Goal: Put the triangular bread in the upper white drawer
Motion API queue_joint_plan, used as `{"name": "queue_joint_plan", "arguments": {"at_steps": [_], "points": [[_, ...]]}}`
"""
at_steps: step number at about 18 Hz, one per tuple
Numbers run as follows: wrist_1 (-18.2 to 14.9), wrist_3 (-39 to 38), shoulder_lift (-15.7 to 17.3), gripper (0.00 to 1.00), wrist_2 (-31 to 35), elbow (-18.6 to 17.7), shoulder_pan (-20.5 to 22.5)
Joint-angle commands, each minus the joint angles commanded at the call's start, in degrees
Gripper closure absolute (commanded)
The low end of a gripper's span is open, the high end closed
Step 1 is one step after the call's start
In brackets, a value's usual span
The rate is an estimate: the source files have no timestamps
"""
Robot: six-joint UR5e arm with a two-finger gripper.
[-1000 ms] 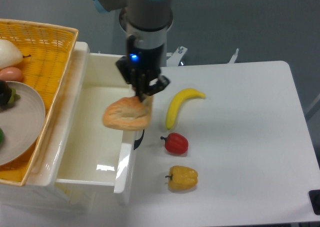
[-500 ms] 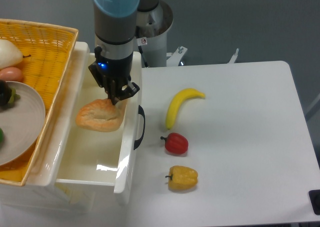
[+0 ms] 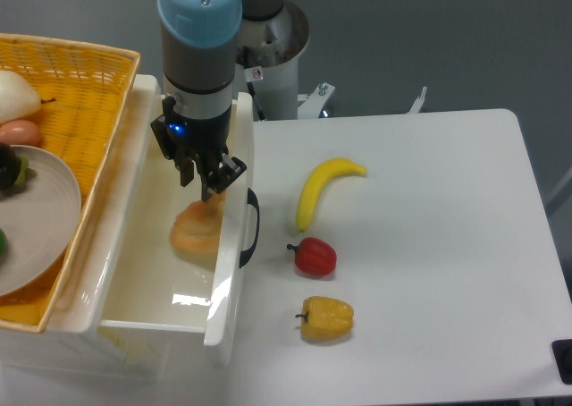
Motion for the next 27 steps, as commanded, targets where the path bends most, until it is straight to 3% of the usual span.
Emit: {"name": "queue_joint_plan", "arguments": {"at_steps": [3, 10, 18, 24, 27], "points": [[2.63, -0.17, -0.26, 0.0, 0.26, 0.0, 0.52], [2.55, -0.17, 0.0, 0.0, 2.9, -0.7, 5.0], [2.46, 0.44, -0.88, 0.0, 2.9, -0.7, 14.84], [2.73, 9.13, -4.65, 0.0, 3.16, -0.79, 21.44], [2.55, 11.68, -7.29, 0.0, 7.63, -1.66, 22.5]]}}
